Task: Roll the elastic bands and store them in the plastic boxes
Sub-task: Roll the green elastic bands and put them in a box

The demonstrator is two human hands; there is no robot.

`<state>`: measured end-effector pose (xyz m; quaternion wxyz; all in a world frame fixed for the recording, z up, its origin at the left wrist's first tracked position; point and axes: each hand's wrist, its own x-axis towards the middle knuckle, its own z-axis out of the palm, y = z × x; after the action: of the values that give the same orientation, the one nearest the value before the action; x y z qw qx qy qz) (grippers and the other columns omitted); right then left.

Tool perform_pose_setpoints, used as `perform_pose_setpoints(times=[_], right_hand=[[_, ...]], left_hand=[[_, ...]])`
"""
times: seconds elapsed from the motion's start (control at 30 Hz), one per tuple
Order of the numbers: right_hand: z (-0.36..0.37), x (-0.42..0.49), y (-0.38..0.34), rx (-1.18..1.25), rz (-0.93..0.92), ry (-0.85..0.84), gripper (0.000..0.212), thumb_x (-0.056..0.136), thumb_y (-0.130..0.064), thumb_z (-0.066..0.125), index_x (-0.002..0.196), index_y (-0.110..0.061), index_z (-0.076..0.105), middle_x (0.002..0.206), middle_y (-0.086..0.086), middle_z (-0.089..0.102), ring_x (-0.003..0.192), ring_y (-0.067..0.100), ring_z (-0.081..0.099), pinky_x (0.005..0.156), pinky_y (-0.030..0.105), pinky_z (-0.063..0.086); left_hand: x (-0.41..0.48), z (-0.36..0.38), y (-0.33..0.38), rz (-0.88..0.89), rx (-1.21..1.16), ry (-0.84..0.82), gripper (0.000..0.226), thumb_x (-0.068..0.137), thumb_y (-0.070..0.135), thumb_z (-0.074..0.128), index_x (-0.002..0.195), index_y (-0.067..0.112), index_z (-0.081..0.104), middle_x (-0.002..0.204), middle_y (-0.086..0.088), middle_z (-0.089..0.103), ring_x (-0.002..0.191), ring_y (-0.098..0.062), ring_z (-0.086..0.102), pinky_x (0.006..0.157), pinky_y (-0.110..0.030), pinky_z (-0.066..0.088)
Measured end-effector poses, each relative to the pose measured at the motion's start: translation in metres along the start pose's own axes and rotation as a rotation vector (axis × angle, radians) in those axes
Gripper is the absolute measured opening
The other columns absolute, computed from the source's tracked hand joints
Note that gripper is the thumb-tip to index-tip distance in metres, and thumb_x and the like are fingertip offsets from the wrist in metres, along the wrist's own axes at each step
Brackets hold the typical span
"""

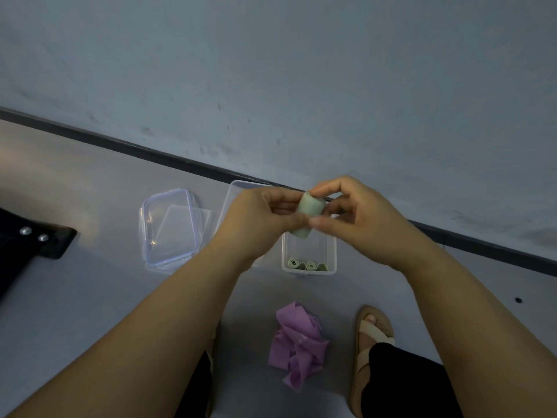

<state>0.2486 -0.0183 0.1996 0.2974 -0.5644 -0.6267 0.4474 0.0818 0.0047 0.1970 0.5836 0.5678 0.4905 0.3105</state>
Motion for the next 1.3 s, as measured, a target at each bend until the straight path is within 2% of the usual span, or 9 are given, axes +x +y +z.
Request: perform_pose_setpoints(times=[0.07, 0.23, 0.33, 0.63, 0.83, 0.93, 1.03, 1.17, 1.3], right_hand=[[-0.004, 0.001, 0.000, 0.078, 0.016, 0.051, 0.020, 0.085, -0.018, 0.064, 0.096, -0.030, 0.054, 0.098, -0.008, 0.061, 0.081, 0.014, 0.063, 0.071, 0.019, 0.053], [-0.007, 0.001, 0.001, 0.079, 0.067, 0.013, 0.027, 0.085, -0.019, 0.065, 0.108, -0.031, 0.056, 0.102, -0.007, 0.063, 0.080, 0.009, 0.065, 0.072, 0.015, 0.053], [-0.009, 0.000, 0.002, 0.065, 0.100, 0.017, 0.027, 0.083, -0.021, 0.067, 0.107, -0.028, 0.060, 0.096, -0.007, 0.066, 0.077, 0.007, 0.067, 0.074, 0.017, 0.054], [-0.021, -0.006, 0.010, 0.008, 0.218, -0.028, 0.027, 0.077, -0.018, 0.073, 0.102, -0.023, 0.065, 0.093, -0.002, 0.070, 0.082, 0.017, 0.068, 0.079, 0.034, 0.057], [-0.028, -0.014, 0.020, -0.085, 0.246, -0.019, 0.018, 0.075, -0.023, 0.075, 0.092, -0.025, 0.067, 0.084, -0.007, 0.069, 0.073, 0.010, 0.068, 0.074, 0.030, 0.057], [-0.028, -0.016, 0.030, -0.119, 0.251, 0.020, 0.020, 0.076, -0.022, 0.074, 0.093, -0.024, 0.066, 0.083, -0.009, 0.068, 0.071, 0.007, 0.067, 0.070, 0.024, 0.055], [-0.025, -0.016, 0.048, -0.113, 0.279, 0.036, 0.021, 0.075, -0.020, 0.076, 0.094, -0.022, 0.067, 0.084, -0.009, 0.067, 0.072, 0.009, 0.067, 0.071, 0.027, 0.057], [-0.022, 0.001, 0.088, -0.202, 0.308, -0.021, 0.024, 0.074, -0.022, 0.076, 0.096, -0.018, 0.067, 0.085, -0.008, 0.065, 0.076, 0.010, 0.065, 0.075, 0.029, 0.056], [-0.018, 0.027, 0.142, -0.265, 0.350, -0.025, 0.026, 0.075, -0.023, 0.076, 0.098, -0.015, 0.066, 0.084, -0.008, 0.061, 0.076, 0.007, 0.058, 0.067, 0.019, 0.049]], left_hand=[[-0.001, 0.001, 0.001, 0.027, 0.039, -0.012, 0.035, 0.076, 0.003, 0.072, 0.080, 0.037, 0.064, 0.075, 0.022, 0.068, 0.076, 0.005, 0.066, 0.069, -0.009, 0.051], [0.001, 0.003, -0.001, 0.099, 0.177, -0.008, 0.034, 0.078, 0.007, 0.072, 0.088, 0.039, 0.066, 0.086, 0.021, 0.067, 0.086, 0.004, 0.064, 0.081, -0.013, 0.052], [0.003, 0.005, -0.003, 0.111, 0.258, 0.002, 0.032, 0.077, 0.013, 0.074, 0.104, 0.028, 0.066, 0.089, 0.016, 0.065, 0.087, 0.002, 0.063, 0.077, -0.009, 0.049], [0.009, 0.020, -0.012, 0.130, 0.369, -0.080, 0.033, 0.074, 0.014, 0.076, 0.106, 0.020, 0.069, 0.082, 0.016, 0.063, 0.077, 0.006, 0.059, 0.070, -0.001, 0.045], [0.017, 0.035, -0.022, 0.143, 0.407, -0.123, 0.028, 0.075, 0.012, 0.075, 0.101, 0.020, 0.070, 0.083, 0.012, 0.064, 0.072, 0.010, 0.058, 0.071, 0.000, 0.044], [0.022, 0.044, -0.027, 0.132, 0.420, -0.127, 0.028, 0.074, 0.013, 0.076, 0.100, 0.020, 0.069, 0.084, 0.012, 0.063, 0.077, 0.005, 0.058, 0.074, -0.004, 0.046], [0.028, 0.050, -0.042, 0.099, 0.436, -0.151, 0.026, 0.073, 0.014, 0.077, 0.095, 0.023, 0.067, 0.085, 0.013, 0.063, 0.079, 0.004, 0.058, 0.074, -0.004, 0.045], [0.047, 0.058, -0.074, -0.038, 0.433, -0.197, 0.028, 0.080, 0.022, 0.071, 0.107, 0.021, 0.064, 0.098, 0.012, 0.065, 0.092, -0.001, 0.060, 0.075, -0.008, 0.044], [0.087, 0.059, -0.115, -0.119, 0.691, -0.226, 0.025, 0.091, 0.022, 0.057, 0.114, 0.017, 0.065, 0.113, 0.002, 0.066, 0.104, -0.012, 0.059, 0.084, -0.016, 0.039]])
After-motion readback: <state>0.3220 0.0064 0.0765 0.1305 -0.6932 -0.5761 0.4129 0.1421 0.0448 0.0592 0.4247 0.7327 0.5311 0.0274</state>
